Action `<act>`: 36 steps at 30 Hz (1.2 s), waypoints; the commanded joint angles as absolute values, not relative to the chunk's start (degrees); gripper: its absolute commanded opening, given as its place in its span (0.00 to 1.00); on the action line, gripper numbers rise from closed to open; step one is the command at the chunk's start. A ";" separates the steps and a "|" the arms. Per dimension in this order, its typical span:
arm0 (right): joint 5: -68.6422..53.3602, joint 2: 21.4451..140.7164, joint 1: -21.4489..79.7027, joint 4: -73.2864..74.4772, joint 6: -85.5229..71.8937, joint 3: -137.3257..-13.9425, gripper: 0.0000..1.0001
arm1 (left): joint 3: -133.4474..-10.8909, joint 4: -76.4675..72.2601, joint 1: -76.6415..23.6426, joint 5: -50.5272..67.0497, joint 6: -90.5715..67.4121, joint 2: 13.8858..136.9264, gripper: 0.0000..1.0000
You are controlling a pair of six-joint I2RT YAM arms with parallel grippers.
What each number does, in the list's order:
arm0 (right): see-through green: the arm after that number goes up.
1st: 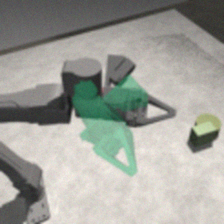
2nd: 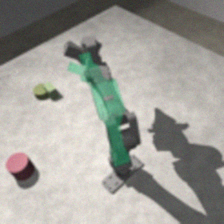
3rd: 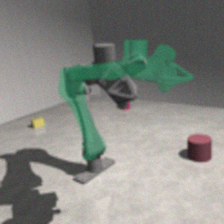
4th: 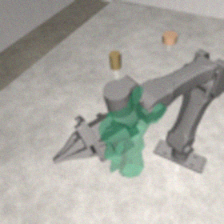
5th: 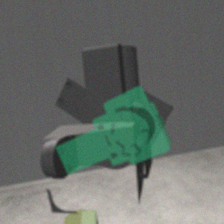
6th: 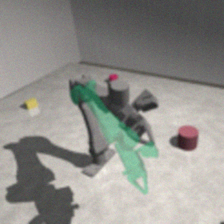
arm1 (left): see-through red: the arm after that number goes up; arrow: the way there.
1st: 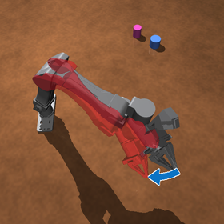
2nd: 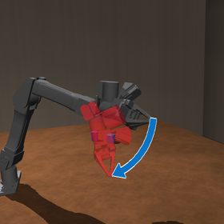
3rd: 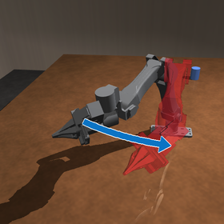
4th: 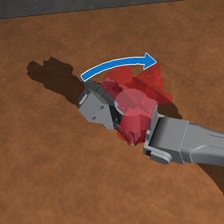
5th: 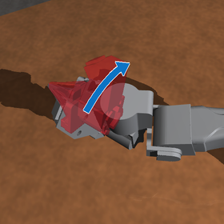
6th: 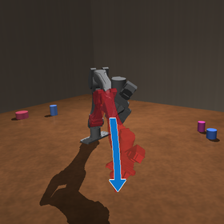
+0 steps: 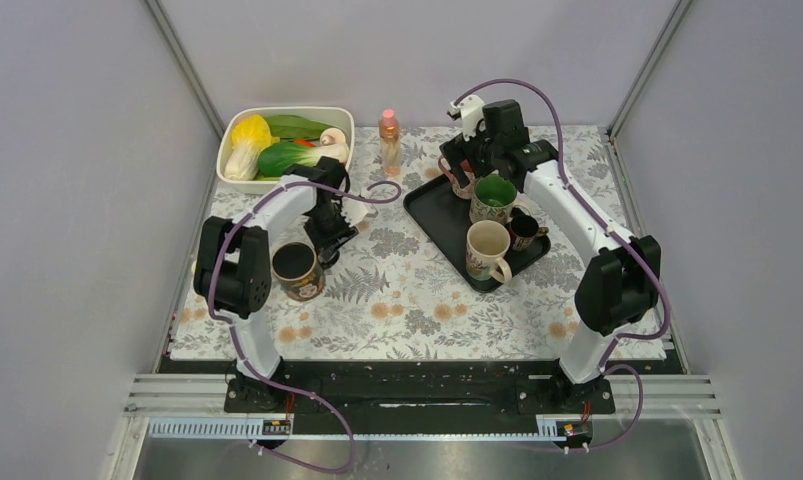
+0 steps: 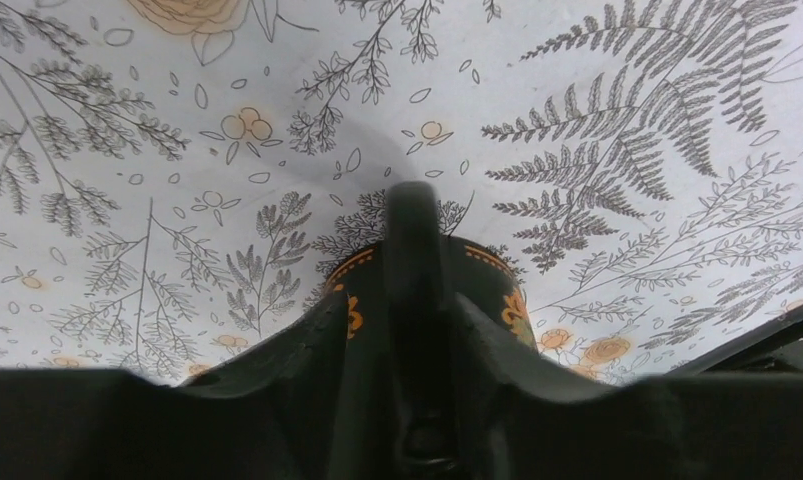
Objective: Turn the mug right side up
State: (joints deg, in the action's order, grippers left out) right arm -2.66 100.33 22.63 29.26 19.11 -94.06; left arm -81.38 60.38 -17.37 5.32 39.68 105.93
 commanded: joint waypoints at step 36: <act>-44.78 95.32 34.40 -32.41 -30.61 -67.95 0.99 | -100.81 51.72 -12.82 42.67 18.04 83.07 0.00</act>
State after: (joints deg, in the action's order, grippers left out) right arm -42.39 94.37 32.91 -28.27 -27.44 -63.42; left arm -96.55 56.88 -12.73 36.49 20.60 87.66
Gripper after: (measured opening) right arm 0.993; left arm 0.239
